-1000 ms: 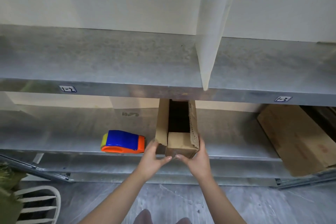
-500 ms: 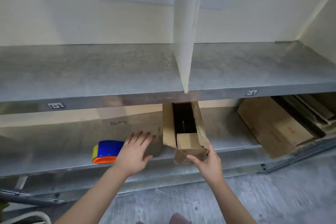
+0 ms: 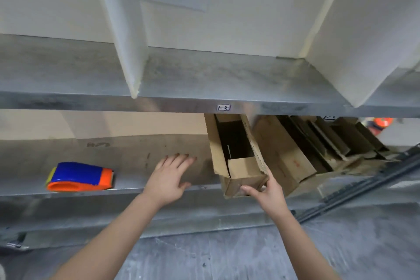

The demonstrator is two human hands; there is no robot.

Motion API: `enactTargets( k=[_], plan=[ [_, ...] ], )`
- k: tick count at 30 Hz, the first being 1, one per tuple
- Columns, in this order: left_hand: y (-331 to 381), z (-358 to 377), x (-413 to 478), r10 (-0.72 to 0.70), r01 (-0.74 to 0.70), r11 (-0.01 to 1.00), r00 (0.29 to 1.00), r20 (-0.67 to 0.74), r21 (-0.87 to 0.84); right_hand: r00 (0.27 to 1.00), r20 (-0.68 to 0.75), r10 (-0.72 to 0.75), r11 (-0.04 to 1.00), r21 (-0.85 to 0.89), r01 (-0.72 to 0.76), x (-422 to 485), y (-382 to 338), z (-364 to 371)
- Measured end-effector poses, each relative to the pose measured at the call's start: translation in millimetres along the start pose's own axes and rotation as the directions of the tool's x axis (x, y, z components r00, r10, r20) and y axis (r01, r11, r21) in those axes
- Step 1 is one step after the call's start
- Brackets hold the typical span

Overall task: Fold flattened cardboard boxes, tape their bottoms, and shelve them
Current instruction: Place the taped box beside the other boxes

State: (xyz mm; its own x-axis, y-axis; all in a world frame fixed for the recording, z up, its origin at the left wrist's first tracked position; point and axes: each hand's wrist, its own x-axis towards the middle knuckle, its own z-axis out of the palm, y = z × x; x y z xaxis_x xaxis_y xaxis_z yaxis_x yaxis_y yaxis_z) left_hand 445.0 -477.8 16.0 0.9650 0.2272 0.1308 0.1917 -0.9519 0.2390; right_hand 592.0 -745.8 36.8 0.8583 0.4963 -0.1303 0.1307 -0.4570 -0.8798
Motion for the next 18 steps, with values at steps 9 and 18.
enactTargets(
  k=[9, 18],
  plan=[
    [136, 31, 39, -0.158, 0.250, 0.731, 0.967, 0.199, -0.634, 0.996, 0.088, 0.024, 0.994, 0.107, -0.033, 25, 43, -55],
    [164, 59, 66, -0.304, 0.407, 0.529, 0.910, 0.282, -0.744, 0.971, -0.053, 0.233, 0.954, 0.206, -0.218, 40, 68, -31]
  ],
)
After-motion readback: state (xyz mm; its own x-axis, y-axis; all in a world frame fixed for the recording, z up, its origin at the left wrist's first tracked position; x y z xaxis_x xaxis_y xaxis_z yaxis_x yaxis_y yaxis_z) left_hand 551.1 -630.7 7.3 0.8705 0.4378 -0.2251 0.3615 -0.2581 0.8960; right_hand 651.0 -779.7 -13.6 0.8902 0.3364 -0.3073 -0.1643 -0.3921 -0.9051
